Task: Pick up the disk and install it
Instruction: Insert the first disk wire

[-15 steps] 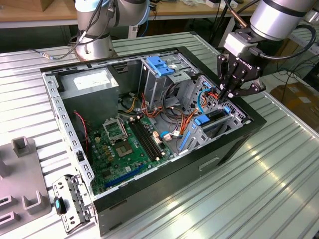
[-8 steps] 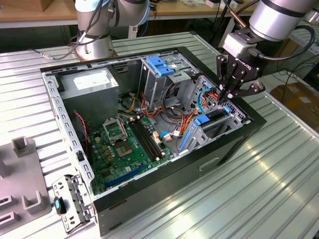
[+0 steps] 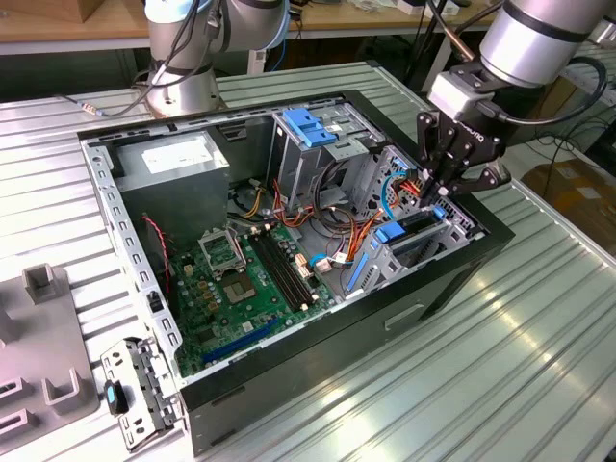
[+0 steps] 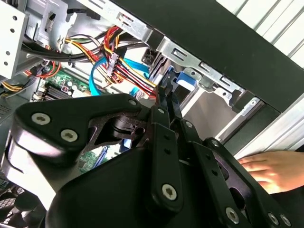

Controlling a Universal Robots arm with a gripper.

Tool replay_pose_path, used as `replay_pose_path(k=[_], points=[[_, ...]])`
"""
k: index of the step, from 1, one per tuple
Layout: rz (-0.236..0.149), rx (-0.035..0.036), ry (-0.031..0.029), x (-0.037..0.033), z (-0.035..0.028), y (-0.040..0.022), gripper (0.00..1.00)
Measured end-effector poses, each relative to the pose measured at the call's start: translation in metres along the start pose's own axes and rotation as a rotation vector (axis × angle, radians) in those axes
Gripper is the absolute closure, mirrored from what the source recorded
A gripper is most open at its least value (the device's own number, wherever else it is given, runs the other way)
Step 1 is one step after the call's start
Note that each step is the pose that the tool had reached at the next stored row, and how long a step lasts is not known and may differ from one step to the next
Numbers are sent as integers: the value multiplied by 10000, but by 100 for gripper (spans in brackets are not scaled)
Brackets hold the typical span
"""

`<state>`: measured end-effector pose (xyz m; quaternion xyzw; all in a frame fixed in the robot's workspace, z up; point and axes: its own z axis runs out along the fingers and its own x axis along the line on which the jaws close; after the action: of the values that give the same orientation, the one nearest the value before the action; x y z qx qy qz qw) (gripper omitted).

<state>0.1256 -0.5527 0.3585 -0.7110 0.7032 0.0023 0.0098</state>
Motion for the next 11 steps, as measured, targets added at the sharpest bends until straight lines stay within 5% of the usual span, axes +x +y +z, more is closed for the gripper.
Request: replay_pose_path(k=[11], points=[[-267,16,-3,34,33,79,84]])
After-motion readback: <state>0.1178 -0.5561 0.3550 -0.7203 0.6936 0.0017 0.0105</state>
